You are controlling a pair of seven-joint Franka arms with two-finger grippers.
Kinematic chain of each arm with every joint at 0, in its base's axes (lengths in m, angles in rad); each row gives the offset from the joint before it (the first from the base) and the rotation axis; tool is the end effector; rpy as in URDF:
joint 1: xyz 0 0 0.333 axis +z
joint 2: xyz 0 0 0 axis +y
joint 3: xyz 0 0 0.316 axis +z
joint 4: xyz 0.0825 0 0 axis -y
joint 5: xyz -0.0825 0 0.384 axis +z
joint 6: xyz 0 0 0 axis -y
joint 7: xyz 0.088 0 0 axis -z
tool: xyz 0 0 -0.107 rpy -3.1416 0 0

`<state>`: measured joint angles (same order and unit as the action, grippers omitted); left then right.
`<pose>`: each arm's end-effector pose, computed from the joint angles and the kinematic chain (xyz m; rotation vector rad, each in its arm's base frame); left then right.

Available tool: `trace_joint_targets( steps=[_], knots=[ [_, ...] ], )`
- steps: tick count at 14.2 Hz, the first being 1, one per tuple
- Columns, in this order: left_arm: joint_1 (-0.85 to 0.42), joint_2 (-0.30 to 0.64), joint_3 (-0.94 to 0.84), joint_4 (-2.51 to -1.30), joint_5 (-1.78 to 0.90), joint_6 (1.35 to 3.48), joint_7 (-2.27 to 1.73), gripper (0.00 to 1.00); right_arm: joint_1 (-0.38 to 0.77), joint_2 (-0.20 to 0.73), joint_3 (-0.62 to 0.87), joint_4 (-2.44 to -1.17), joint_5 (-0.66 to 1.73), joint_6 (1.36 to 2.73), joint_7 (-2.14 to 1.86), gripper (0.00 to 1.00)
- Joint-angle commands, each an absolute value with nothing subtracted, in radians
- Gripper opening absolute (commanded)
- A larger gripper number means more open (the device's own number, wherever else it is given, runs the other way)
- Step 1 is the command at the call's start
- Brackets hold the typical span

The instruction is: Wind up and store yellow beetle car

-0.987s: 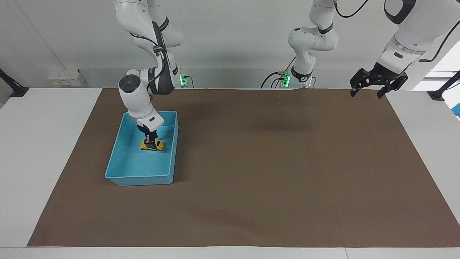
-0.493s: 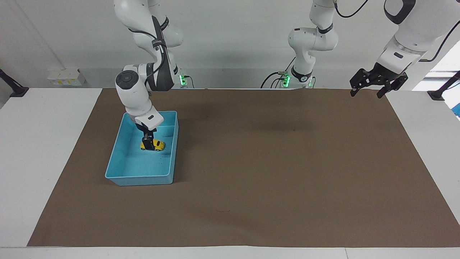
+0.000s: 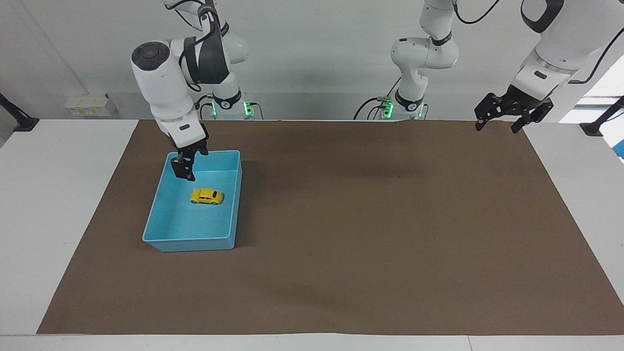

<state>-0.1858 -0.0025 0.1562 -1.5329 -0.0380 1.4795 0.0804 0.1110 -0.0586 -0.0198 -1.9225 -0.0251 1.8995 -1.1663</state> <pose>0.5441 -0.0203 0.6359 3.0961 -0.1744 -0.0775 0.5450 0.0478 0.5175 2.5031 1.8350 0.0294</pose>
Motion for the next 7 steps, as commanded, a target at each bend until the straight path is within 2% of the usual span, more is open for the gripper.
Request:
trace_joint_targets(
  steps=[1, 3, 7],
  knots=[
    [-0.172, -0.028, 0.143, -1.557, -0.018, 1.474, 0.072, 1.00, 0.095, -0.101, -0.023, -1.852, 0.027, 1.781, -0.993, 1.00],
    [-0.172, -0.028, 0.143, -1.557, -0.018, 1.474, 0.072, 1.00, 0.095, -0.109, -0.022, -1.803, 0.048, 1.711, -0.817, 1.00],
    [-0.172, -0.028, 0.143, -1.557, -0.018, 1.474, 0.072, 1.00, 0.095, -0.118, -0.026, -1.772, 0.054, 1.690, -0.460, 1.00]
  ],
)
